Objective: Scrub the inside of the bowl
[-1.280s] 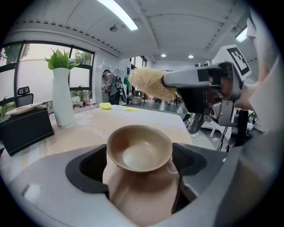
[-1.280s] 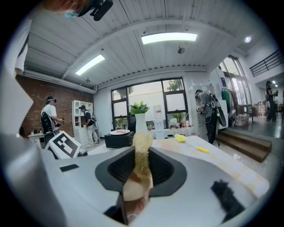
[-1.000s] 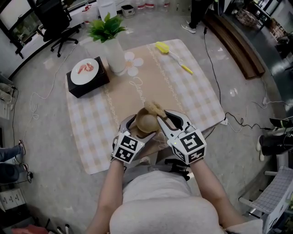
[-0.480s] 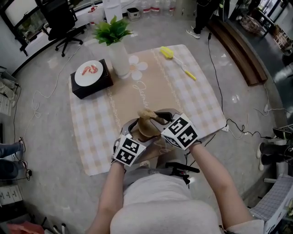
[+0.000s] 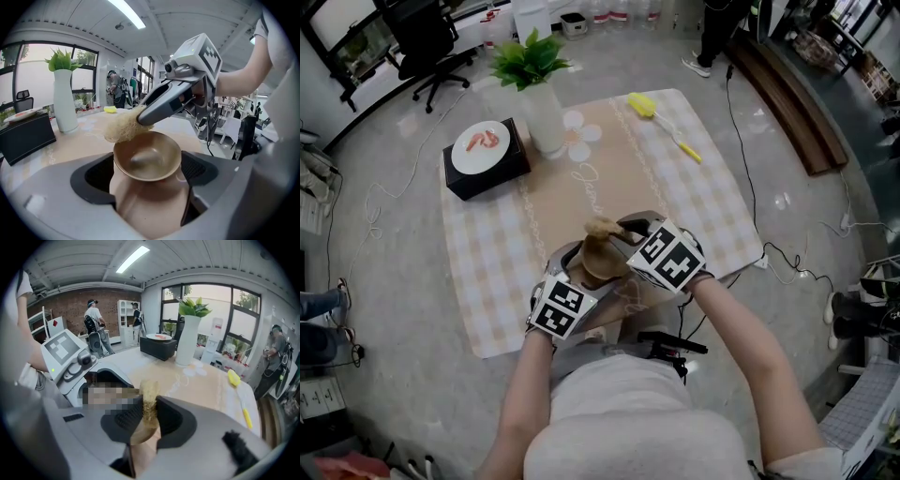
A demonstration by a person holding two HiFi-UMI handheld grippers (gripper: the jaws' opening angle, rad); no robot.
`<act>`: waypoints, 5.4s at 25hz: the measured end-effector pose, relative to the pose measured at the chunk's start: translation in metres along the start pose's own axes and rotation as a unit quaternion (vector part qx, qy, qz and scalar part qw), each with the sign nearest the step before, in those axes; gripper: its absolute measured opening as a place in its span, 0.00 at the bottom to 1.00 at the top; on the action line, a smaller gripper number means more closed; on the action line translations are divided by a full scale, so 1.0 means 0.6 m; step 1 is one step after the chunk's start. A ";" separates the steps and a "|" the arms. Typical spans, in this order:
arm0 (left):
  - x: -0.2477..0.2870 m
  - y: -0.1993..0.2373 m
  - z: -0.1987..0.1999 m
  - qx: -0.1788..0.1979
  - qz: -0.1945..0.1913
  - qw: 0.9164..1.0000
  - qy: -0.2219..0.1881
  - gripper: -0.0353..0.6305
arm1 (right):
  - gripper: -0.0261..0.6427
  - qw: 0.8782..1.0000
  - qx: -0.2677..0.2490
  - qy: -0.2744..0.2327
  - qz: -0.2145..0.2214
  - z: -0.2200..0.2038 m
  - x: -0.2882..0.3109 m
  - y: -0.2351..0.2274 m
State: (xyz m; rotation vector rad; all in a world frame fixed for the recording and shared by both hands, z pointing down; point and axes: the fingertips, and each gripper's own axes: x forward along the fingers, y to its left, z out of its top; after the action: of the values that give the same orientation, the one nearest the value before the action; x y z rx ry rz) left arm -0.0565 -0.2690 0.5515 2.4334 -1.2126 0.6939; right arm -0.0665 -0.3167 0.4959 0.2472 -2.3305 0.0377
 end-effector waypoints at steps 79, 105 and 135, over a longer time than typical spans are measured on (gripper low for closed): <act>0.007 0.000 0.000 0.005 -0.029 0.999 0.012 0.76 | 0.17 0.962 -0.206 0.153 0.091 -0.040 -0.002 0.012; 0.007 0.002 0.004 0.025 -0.015 1.000 -0.010 0.77 | 0.17 0.941 -0.210 0.188 0.187 -0.032 0.012 0.075; 0.012 0.002 0.007 0.030 -0.013 0.999 -0.002 0.76 | 0.17 0.914 -0.235 0.271 0.190 -0.069 0.010 0.070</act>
State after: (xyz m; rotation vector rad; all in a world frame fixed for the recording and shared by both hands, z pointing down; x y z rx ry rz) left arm -0.0526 -0.2764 0.5524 2.4962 -1.1758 0.7269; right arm -0.0494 -0.2726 0.5311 -0.4146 -1.7318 -0.2327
